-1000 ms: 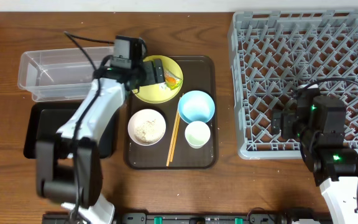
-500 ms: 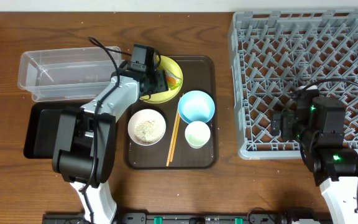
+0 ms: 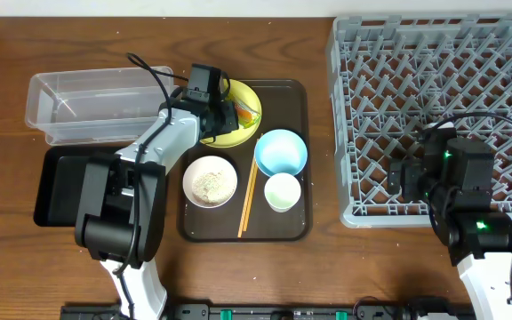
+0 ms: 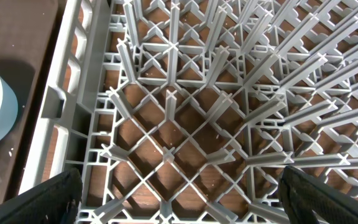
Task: Sort waste into correct bins and load items into the dishwasher rack
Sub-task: 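Grasp the white tissue on the yellow plate with the left gripper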
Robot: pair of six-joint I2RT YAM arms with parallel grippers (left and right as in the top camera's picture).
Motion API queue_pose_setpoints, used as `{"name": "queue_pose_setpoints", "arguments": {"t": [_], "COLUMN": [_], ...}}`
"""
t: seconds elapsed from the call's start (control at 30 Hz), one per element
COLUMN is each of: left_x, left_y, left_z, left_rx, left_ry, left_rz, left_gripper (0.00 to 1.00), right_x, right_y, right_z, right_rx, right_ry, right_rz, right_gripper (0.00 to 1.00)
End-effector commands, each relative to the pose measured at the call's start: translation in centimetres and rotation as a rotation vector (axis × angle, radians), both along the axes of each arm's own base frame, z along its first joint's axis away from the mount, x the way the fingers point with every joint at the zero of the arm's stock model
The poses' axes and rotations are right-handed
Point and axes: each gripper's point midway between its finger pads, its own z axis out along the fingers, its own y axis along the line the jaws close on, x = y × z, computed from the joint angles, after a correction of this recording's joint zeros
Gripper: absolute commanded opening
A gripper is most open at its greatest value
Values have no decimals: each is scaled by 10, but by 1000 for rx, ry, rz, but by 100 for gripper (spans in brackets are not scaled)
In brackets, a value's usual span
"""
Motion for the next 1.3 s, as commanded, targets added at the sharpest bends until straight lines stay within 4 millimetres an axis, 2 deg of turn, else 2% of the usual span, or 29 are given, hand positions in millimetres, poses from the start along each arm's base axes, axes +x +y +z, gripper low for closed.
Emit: {"name": "queue_pose_setpoints", "arguments": {"t": [0.0, 0.13, 0.37, 0.47, 0.5, 0.53, 0.57, 0.67, 0.73, 0.8, 1.17, 1.2, 1.27], "left_x": [5, 6, 6, 8, 9, 10, 10, 13, 17, 21, 27, 27, 25], "left_y": [2, 7, 13, 18, 17, 17, 17, 16, 15, 14, 13, 13, 13], "left_z": [13, 39, 97, 114, 116, 116, 114, 101, 90, 77, 7, 3, 0], "left_rx": [7, 22, 16, 27, 25, 24, 26, 31, 34, 37, 64, 67, 69], "left_ry": [-27, -80, -197, -246, -254, -257, -253, -231, -220, -209, -106, -98, -89], "left_rz": [4, 20, 46, 63, 63, 63, 63, 63, 61, 60, 55, 55, 55], "left_gripper": [6, 6, 6, 6, 11, 30, 43, 45, 52, 54, 56, 55, 46], "right_x": [3, 3, 3, 3, 3, 3, 3, 3, 3, 3, 3, 3, 2], "right_y": [2, 2, 2, 2, 2, 2, 2, 2, 2, 2, 2, 2, 2], "right_z": [13, 13, 13, 13, 13, 13, 13, 13, 13, 13, 13, 12, 12], "right_rx": [15, 15, 15, 15, 15, 15, 15, 15, 15, 16, 15, 15, 15], "right_ry": [-31, -31, -31, -31, -31, -31, -31, -31, -31, -31, -30, -30, -27], "right_rz": [-2, -2, -2, -2, -2, -2, -2, -2, -2, -2, -2, -2, -2], "right_gripper": [99, 99, 99, 99, 99, 99, 99, 99, 99, 99, 99, 99, 99]}}
